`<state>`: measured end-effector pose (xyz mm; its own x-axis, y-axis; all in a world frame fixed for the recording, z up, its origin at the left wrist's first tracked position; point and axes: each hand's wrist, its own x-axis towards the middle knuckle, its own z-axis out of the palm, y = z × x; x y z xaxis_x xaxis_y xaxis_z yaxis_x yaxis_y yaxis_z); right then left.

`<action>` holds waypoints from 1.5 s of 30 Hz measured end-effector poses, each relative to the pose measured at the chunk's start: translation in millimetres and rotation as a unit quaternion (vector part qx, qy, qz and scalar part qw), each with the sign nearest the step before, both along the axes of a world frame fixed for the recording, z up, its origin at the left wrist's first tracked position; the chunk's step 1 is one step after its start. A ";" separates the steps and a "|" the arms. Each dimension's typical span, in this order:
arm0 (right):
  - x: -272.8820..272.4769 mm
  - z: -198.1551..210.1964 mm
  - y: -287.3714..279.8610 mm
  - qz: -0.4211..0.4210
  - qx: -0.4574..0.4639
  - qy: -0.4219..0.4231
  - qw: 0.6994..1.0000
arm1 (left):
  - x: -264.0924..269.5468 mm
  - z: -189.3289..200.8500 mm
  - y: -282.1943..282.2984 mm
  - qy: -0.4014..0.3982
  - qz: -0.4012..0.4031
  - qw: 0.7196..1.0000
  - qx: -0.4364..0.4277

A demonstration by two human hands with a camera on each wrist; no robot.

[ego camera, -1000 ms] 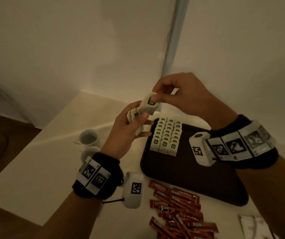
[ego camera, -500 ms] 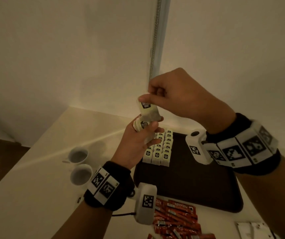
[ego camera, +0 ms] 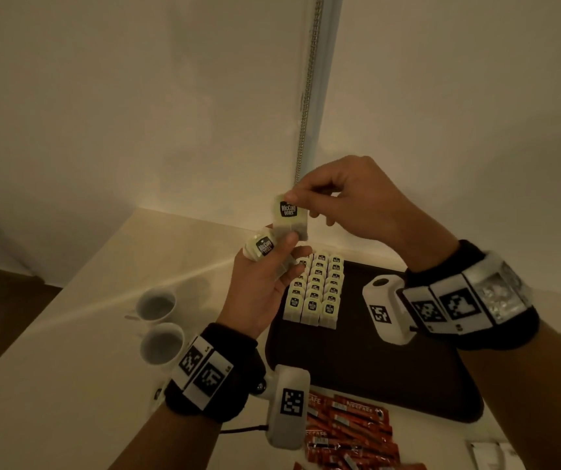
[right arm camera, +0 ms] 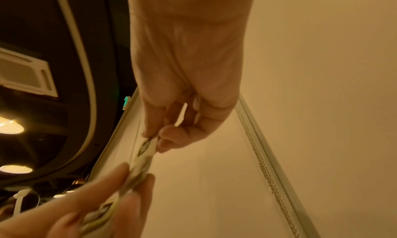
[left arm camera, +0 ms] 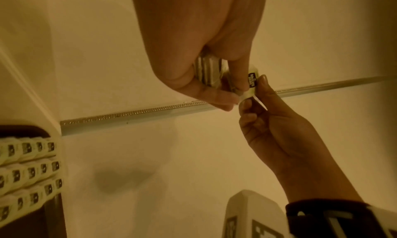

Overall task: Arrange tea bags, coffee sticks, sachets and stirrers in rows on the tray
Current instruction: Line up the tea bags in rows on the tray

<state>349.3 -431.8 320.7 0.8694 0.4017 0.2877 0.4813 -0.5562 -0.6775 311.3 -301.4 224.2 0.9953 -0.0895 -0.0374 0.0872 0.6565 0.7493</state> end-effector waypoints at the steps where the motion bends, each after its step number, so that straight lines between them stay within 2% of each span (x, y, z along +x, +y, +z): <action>1: -0.4 -2.5 -0.1 0.000 0.037 0.017 0.999 | 0.4 0.0 0.4 -0.003 0.007 1.000 -0.002; 6: -1.0 -9.9 2.1 0.001 0.101 0.049 0.994 | 0.5 -0.2 2.2 -0.002 0.025 1.000 0.003; 16: -3.8 -10.4 6.5 -0.009 0.074 0.019 0.997 | 1.9 -8.5 1.0 -0.008 0.025 0.999 0.023; 20: 3.5 -22.4 -0.8 -0.020 0.089 0.038 0.995 | 5.9 -21.3 8.5 0.035 0.035 0.999 -0.006; 23: 15.3 -55.2 -14.8 -0.046 0.058 0.063 0.995 | 11.4 -33.3 24.7 0.088 0.073 0.993 -0.029; 25: 21.9 -89.6 -23.8 -0.067 -0.005 0.092 0.993 | 14.0 -38.1 36.3 0.093 0.075 0.993 -0.002; 28: 26.8 -149.8 -34.2 -0.088 -0.086 0.165 0.979 | 15.3 -40.5 48.0 0.086 0.059 0.994 0.044; 31: 29.2 -204.4 -37.6 -0.095 -0.128 0.240 0.958 | 16.2 -42.3 54.2 0.095 0.050 0.993 0.038; 34: 28.7 -242.1 -35.1 -0.076 -0.151 0.273 0.947 | 18.1 -47.2 56.0 0.117 0.052 0.991 0.027; 38: 30.3 -267.1 -27.0 -0.070 -0.145 0.278 0.947 | 18.6 -54.9 58.1 0.126 0.061 0.989 0.039; 45: 41.7 -285.1 -16.6 -0.133 -0.147 0.252 0.947 | 19.5 -62.3 63.8 0.146 0.055 0.987 0.044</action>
<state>390.9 -448.4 35.6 0.9485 0.1477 -0.2804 -0.0453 -0.8125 -0.5811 330.8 -237.7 161.9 0.9447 0.0339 -0.3262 0.2397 0.6077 0.7571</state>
